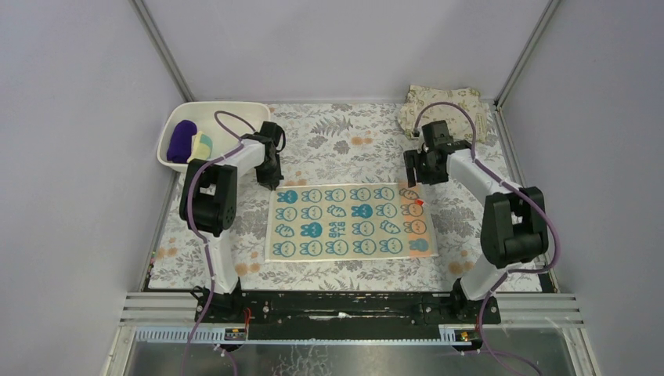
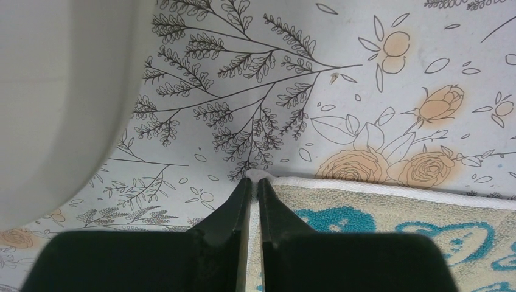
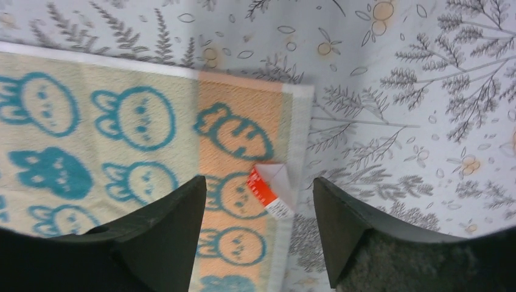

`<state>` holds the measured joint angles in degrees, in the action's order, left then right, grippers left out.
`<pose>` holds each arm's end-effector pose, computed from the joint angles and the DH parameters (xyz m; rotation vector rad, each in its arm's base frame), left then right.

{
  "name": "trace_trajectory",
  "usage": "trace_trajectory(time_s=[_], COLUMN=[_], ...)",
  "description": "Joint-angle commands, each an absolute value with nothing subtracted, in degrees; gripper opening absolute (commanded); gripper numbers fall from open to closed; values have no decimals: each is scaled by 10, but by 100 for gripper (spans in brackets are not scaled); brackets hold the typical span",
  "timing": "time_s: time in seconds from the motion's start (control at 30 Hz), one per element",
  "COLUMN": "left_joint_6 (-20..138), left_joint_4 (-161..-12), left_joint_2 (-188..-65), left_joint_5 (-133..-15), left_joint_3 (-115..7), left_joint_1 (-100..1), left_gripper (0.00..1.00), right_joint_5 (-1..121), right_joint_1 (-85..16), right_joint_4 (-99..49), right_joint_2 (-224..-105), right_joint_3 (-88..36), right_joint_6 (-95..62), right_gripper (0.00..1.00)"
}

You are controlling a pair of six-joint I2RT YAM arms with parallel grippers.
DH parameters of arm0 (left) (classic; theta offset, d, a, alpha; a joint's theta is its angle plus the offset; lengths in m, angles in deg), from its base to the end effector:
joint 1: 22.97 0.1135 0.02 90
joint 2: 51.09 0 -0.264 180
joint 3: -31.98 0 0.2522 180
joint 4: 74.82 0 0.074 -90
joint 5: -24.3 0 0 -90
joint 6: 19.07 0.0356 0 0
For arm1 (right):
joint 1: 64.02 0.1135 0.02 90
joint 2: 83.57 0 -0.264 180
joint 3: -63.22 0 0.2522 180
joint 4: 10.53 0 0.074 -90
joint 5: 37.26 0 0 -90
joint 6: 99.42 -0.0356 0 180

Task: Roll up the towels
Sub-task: Fold the towel at the center of the board.

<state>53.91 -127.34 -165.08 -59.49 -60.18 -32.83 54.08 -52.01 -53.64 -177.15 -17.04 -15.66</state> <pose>0.3858 -0.0632 0.1556 -0.1992 2.8436 0.0593 0.3348 0.0721 0.2276 -0.1380 2.5588 0.1522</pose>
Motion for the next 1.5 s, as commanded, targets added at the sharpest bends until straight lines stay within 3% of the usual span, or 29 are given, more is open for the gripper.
trace_trajectory(time_s=[0.0,0.27,1.13,1.47], left_joint_6=[545,543,544,540], left_joint_4=[-1288,-1291,-1293,-1294], left_joint_2=[-1698,-1701,-1713,-1710], left_joint_5=[-566,-561,-553,-531], left_joint_3=[-599,-603,-607,-605], left_joint_1=[-322,-322,-322,-322], left_gripper=[0,0,0,0], right_joint_5=[502,526,590,575], right_joint_1=[-535,-557,-565,-586], right_joint_4=[-587,-584,-611,-624], right_joint_2=[-1841,-1919,-2044,-2068], right_joint_3=[-227,-275,-336,-343], right_joint_6=[-90,-36,32,36], right_gripper=[68,50,41,30])
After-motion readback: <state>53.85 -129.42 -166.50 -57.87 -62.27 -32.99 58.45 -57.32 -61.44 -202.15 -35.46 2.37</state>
